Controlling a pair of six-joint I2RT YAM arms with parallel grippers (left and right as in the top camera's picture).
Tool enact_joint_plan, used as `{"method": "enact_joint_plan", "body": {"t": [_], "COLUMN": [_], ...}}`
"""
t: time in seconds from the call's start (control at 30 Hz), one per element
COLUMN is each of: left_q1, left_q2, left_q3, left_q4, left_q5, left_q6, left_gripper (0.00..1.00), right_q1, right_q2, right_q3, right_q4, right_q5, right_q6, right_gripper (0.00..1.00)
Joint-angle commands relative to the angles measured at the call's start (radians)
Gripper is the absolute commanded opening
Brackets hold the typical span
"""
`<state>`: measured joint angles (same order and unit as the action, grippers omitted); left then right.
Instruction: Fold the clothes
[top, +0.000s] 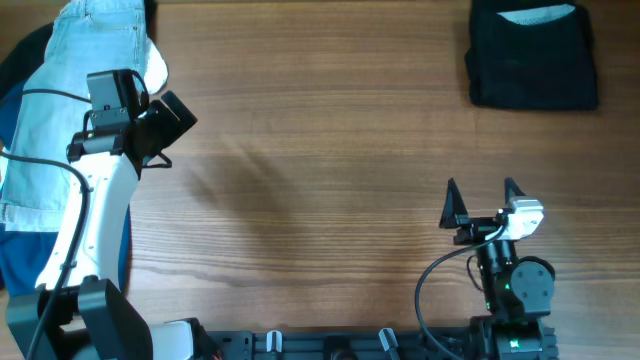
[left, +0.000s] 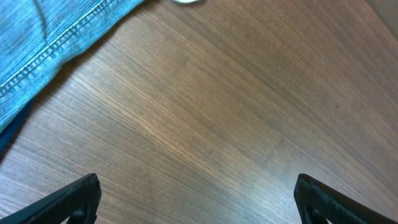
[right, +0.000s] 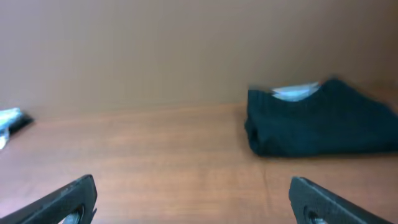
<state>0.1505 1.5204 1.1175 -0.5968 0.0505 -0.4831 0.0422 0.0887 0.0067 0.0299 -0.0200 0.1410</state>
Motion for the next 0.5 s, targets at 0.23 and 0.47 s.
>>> {"method": "enact_joint_plan", "body": {"t": [0.23,0.47], "left_q1": [-0.005,-0.005], "left_q2": [0.0,0.0], "left_q3": [0.003,0.003], "left_q4": [0.004,0.005], "left_q5": [0.004,0.004], "left_q6": [0.005,0.005], "left_gripper": [1.0,1.0], "right_q1": [-0.005,-0.005], "right_q2": [-0.084,-0.084], "right_q3": [-0.002,-0.002], "right_q4": [-0.027,-0.027], "right_q5": [-0.019,-0.019], "right_q6": [0.019,0.019], "right_gripper": [1.0,1.0]}}
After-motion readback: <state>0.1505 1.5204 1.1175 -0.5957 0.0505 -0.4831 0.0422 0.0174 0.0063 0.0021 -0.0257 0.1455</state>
